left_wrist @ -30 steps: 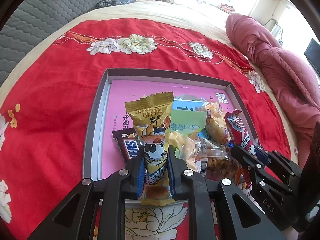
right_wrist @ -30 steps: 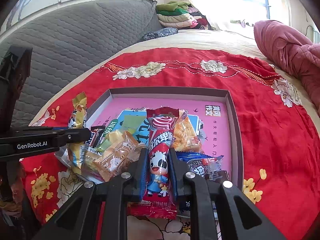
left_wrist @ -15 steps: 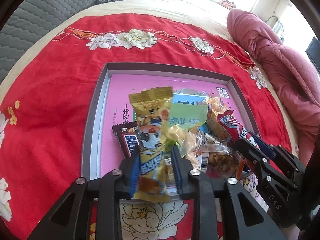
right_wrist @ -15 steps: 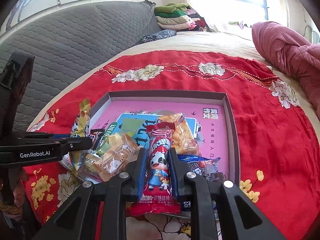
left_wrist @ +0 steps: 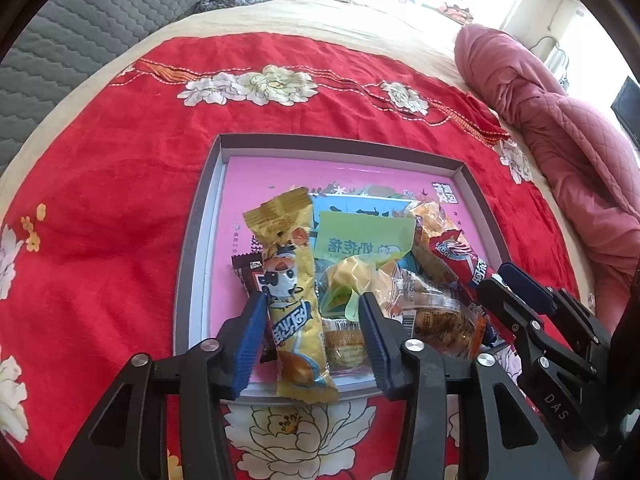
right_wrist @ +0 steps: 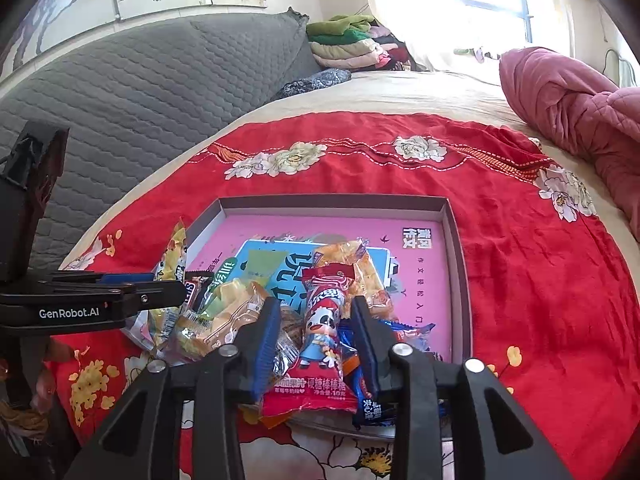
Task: Organize snacks
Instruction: 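Open both tools to release the bars and withdraw from the tray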
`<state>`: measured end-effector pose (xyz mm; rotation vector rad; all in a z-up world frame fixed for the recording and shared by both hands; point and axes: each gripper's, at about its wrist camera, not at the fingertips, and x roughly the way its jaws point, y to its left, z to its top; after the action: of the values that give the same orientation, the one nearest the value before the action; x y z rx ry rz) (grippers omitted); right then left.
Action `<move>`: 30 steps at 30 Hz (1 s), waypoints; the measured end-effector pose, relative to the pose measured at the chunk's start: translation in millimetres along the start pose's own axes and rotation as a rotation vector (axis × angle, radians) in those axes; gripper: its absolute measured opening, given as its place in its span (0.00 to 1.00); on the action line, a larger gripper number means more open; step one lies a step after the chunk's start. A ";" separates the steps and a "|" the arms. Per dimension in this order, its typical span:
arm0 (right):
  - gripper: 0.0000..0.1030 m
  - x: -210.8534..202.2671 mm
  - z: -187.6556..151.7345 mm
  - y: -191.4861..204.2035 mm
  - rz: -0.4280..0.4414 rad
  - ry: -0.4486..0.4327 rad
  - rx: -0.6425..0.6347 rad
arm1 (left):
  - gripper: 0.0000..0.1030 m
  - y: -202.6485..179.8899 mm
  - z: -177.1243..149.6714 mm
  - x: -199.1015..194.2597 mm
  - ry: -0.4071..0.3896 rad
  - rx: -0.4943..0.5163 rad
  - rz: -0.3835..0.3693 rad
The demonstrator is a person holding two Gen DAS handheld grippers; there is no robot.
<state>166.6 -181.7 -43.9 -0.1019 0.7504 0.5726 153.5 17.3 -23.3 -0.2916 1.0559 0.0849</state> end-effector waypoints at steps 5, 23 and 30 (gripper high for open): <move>0.37 -3.3 1.6 0.0 -0.002 -0.011 -0.005 | 0.51 0.7 1.1 -2.0 -0.004 -0.001 0.000; 0.44 -21.8 6.9 0.1 -0.003 -0.069 -0.006 | 0.62 7.3 2.1 -15.6 -0.024 -0.014 0.006; 0.49 -28.8 7.5 -1.1 -0.002 -0.083 -0.002 | 0.64 6.3 0.5 -23.9 -0.033 -0.010 0.001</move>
<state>155.0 -193.6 -19.2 -0.0799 0.6690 0.5725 140.8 25.1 -3.6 -0.2979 1.0233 0.0951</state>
